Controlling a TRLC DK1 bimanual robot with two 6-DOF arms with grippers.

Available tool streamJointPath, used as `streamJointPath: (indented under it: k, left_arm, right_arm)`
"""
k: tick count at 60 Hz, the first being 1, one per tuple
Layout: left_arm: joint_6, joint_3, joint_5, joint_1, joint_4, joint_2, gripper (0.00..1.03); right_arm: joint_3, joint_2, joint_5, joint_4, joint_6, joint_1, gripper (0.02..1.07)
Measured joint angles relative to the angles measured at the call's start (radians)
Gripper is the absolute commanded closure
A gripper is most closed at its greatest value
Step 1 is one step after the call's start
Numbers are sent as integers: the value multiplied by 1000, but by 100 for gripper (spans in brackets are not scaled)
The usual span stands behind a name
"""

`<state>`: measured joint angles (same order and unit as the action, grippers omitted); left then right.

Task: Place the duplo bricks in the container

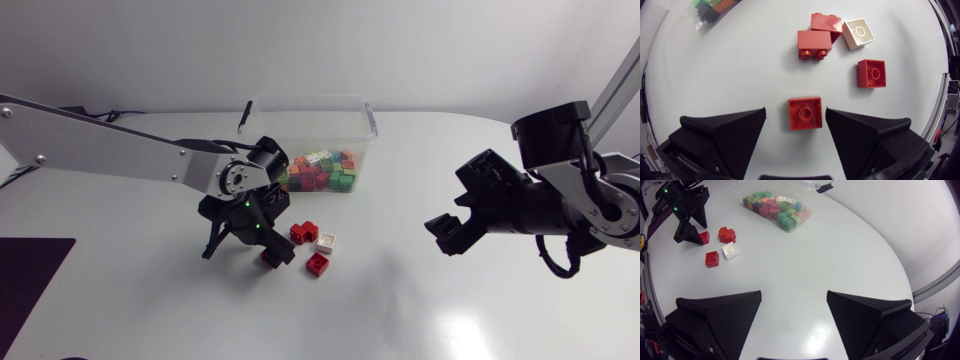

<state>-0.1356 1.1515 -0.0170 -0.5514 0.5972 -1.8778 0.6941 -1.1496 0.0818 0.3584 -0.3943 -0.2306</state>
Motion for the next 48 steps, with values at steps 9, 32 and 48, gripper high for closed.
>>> streamJointPath:
  k: [9,32,48]
  left_arm:
    - [0,19,0,-2,0,-22,46]
    - [0,22,16,-13,27,-39,69]
    - [-7,14,35,-14,34,22,73]
  right_arm:
    - [0,-16,-6,-13,0,-7,13]
    - [0,-49,-18,-29,0,-50,13]
    - [47,-163,-3,-47,-11,-146,8]
